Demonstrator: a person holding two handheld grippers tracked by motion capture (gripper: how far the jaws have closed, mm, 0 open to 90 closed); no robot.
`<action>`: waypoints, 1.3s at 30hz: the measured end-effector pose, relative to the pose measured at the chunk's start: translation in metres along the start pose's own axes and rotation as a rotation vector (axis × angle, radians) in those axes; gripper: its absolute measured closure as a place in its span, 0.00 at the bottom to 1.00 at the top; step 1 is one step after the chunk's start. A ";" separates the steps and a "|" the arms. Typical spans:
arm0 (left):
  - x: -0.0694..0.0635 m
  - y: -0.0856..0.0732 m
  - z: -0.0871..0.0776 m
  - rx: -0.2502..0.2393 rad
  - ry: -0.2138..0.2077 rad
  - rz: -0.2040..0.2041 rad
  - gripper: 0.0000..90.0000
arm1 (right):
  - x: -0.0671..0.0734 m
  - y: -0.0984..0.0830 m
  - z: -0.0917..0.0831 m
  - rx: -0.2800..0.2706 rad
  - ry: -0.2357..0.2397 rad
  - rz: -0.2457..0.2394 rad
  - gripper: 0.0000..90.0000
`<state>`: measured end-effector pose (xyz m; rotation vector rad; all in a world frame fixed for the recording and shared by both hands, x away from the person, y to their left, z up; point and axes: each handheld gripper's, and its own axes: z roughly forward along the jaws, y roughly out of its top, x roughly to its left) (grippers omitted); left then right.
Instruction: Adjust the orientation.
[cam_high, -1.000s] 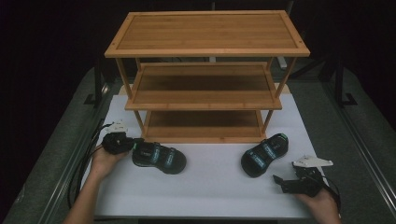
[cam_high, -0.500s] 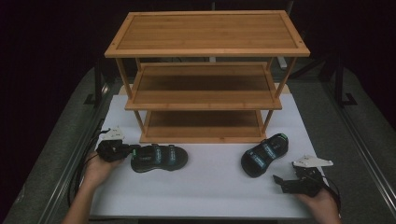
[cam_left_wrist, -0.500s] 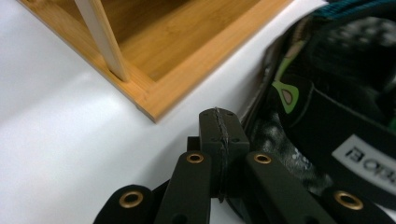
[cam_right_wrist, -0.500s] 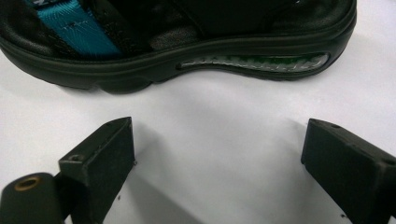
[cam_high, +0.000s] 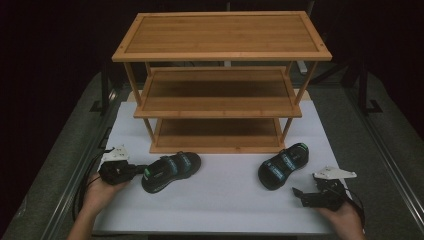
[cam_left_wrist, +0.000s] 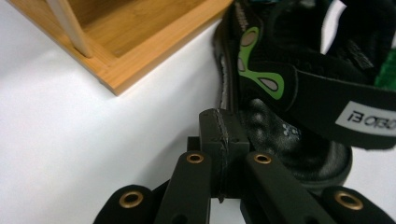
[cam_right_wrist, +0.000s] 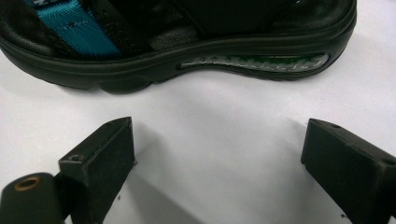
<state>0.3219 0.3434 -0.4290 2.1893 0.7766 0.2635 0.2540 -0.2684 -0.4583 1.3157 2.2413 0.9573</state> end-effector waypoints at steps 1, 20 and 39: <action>-0.004 -0.001 -0.001 0.002 -0.008 0.001 1.00 | 0.000 0.000 0.000 0.000 0.000 0.000 0.10; -0.048 -0.004 0.004 -0.002 -0.151 0.038 1.00 | 0.000 0.000 0.000 0.001 0.000 0.002 0.10; -0.044 0.025 -0.027 -0.093 -0.131 0.026 0.66 | 0.000 0.000 0.000 -0.001 0.000 -0.002 0.10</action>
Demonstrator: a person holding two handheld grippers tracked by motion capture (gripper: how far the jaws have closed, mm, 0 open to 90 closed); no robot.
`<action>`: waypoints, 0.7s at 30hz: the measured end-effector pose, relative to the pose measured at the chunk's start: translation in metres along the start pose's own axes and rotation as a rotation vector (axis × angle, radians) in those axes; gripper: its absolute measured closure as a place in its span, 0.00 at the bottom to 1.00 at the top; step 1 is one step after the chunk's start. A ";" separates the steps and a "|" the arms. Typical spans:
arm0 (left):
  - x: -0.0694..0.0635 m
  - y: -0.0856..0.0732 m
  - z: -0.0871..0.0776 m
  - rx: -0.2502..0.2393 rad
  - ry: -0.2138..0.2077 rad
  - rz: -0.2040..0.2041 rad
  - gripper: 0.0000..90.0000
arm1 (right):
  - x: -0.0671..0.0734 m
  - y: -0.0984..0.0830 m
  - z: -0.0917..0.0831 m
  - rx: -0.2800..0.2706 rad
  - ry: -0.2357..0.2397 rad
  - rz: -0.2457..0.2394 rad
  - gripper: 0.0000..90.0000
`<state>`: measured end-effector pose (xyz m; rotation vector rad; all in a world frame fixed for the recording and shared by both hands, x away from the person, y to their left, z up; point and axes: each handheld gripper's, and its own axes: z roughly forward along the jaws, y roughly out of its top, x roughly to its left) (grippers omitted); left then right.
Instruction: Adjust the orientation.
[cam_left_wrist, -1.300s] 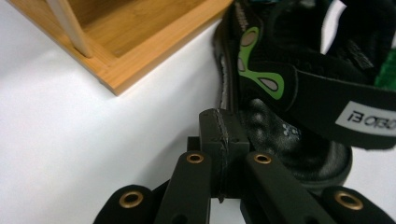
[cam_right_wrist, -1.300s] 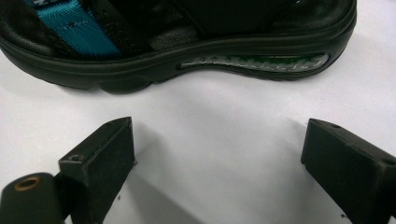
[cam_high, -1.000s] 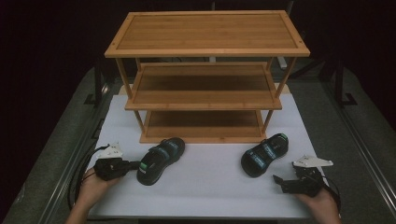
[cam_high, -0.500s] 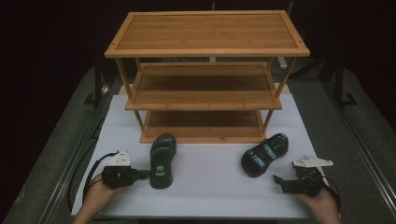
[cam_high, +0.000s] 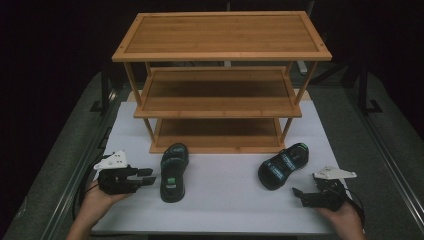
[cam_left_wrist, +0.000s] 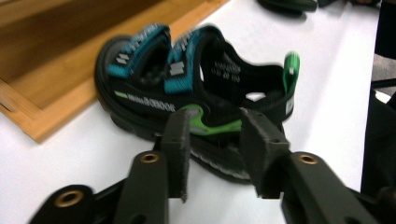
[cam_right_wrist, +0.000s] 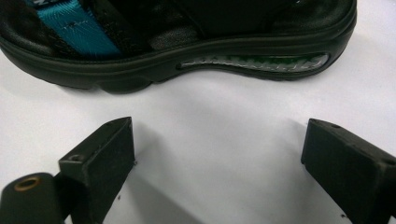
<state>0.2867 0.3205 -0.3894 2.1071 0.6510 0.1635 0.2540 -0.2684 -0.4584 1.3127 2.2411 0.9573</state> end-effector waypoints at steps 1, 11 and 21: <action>0.002 0.007 -0.001 0.000 0.007 -0.001 0.64 | 0.000 0.000 0.000 0.001 0.000 0.001 0.10; 0.012 0.040 0.016 0.005 0.007 0.045 0.60 | 0.000 0.000 0.000 0.002 0.000 0.003 0.10; 0.018 0.049 0.048 0.058 -0.019 0.062 0.58 | 0.000 0.000 0.000 0.000 0.000 0.002 0.10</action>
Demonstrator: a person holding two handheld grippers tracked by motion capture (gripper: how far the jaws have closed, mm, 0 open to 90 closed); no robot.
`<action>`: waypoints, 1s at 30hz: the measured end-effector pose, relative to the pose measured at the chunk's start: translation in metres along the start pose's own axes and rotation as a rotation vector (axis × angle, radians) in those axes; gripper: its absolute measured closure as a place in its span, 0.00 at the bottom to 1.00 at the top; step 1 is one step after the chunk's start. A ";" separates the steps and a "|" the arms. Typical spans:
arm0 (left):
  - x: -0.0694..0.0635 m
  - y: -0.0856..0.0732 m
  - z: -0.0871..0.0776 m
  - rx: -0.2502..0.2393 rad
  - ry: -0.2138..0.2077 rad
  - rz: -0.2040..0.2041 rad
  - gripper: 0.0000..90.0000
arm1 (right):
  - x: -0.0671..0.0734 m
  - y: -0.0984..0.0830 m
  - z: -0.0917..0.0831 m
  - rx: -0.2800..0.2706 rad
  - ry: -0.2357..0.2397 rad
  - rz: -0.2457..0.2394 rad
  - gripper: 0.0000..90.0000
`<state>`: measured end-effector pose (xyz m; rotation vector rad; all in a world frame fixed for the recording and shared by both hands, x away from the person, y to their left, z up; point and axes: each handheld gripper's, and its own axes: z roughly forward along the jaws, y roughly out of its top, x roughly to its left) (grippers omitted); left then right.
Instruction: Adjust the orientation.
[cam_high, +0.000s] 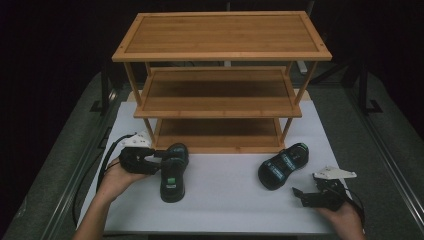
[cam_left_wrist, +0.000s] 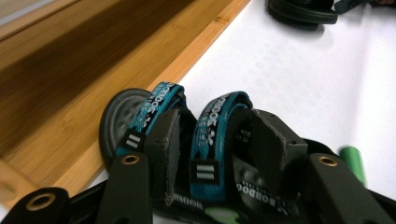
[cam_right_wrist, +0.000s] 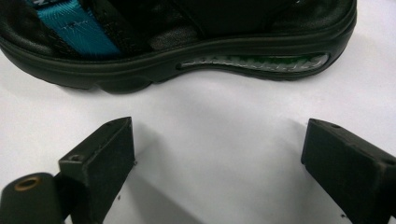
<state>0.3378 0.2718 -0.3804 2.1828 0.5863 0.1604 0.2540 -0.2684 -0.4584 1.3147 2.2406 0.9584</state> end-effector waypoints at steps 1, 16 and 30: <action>0.000 0.000 0.000 0.000 0.000 0.000 0.58 | 0.000 0.000 0.000 0.000 0.000 0.000 0.10; 0.001 0.000 0.018 0.053 -0.009 0.039 0.76 | 0.000 0.000 0.000 0.000 0.000 0.000 0.10; -0.019 0.023 0.028 0.050 -0.052 0.111 0.77 | 0.000 0.000 0.000 0.000 0.000 0.001 0.10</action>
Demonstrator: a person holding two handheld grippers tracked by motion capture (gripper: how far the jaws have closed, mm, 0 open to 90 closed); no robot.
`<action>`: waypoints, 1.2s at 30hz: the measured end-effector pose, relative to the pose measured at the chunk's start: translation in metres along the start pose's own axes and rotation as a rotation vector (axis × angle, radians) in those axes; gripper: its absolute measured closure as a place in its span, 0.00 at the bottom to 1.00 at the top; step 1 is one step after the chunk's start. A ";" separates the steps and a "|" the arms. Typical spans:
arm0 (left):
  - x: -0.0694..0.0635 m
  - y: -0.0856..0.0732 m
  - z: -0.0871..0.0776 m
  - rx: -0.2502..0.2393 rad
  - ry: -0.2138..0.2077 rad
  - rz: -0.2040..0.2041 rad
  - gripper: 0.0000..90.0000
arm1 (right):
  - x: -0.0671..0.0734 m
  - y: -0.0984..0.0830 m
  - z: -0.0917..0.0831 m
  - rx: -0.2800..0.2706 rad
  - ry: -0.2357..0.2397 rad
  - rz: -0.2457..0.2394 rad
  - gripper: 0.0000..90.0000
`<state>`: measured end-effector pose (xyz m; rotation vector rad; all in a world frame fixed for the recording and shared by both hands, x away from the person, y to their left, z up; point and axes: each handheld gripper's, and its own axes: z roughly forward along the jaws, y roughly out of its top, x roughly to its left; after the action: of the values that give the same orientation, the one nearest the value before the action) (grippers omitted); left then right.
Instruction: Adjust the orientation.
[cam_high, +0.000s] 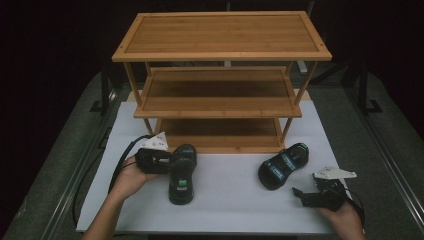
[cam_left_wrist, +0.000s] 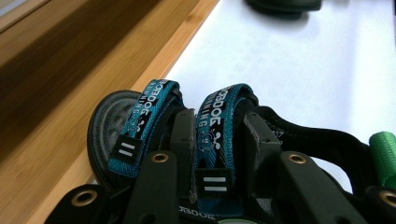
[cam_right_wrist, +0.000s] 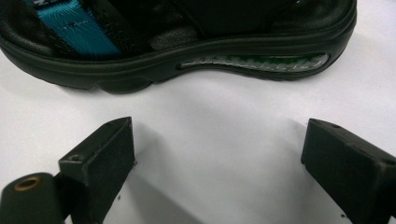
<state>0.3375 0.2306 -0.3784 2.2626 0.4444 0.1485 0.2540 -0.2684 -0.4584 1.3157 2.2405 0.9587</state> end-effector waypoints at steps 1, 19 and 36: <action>0.000 0.000 0.000 0.000 0.000 0.000 0.77 | 0.000 0.000 0.000 0.000 0.000 0.000 0.10; -0.020 0.018 0.040 0.003 -0.078 0.034 0.77 | 0.000 0.000 0.000 0.000 0.001 0.000 0.10; -0.021 0.013 0.037 0.001 -0.061 0.009 0.76 | 0.000 0.000 0.000 0.000 0.000 0.000 0.10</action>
<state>0.3307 0.1894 -0.3926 2.2641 0.4027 0.0836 0.2540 -0.2685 -0.4584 1.3157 2.2405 0.9593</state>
